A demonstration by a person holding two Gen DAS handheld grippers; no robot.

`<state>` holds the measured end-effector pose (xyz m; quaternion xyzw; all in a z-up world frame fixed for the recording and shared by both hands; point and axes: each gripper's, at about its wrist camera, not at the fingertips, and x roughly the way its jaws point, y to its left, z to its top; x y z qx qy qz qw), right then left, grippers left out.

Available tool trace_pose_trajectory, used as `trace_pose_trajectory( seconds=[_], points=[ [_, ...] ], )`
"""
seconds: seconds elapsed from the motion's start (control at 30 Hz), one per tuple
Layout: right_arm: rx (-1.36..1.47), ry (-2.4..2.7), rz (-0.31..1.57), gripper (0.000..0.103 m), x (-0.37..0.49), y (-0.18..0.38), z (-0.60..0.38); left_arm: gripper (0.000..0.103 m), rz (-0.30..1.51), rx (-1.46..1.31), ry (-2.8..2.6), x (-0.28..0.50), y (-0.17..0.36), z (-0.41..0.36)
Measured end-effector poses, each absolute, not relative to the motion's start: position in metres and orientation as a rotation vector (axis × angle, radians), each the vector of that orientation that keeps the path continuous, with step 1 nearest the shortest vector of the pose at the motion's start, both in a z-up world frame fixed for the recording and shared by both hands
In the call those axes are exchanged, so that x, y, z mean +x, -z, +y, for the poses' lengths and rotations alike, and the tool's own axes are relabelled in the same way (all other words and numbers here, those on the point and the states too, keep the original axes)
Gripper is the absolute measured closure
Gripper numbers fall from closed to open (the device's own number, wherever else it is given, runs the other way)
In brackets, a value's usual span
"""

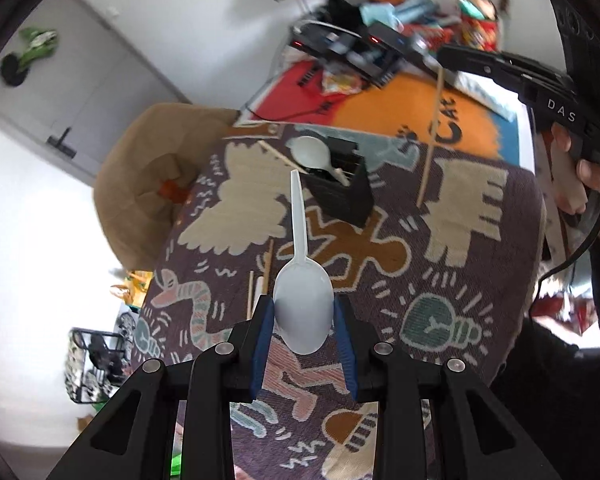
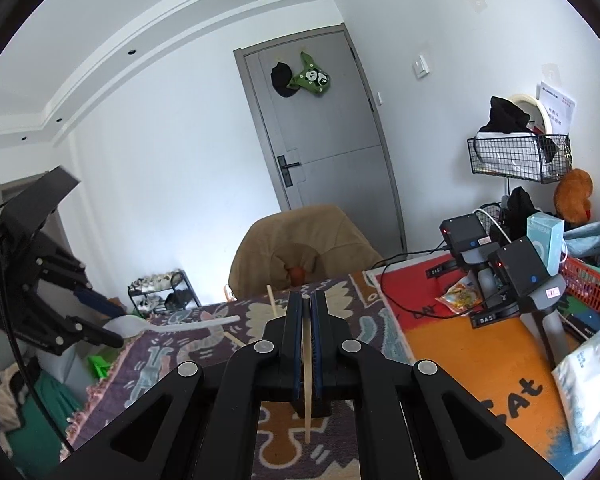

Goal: Organize utensils
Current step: 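Carry the spoon over the holder and lower it in with the left gripper while the right holds its stick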

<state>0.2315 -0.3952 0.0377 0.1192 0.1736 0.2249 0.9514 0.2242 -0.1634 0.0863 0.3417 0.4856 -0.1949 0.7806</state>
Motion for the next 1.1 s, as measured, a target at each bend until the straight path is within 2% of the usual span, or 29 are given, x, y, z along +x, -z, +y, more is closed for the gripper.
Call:
trace_pose_trajectory(
  seconds=[0.4,1.1],
  points=[
    [0.284,-0.468,0.337,0.097,0.246,-0.04,-0.417,0.071,1.168,0.991,0.548,0.25,-0.086,-0.22],
    [0.339,-0.517,0.355,0.097,0.282,-0.031,-0.437,0.071,1.405,1.221,0.584,0.31,-0.06,-0.266]
  ],
)
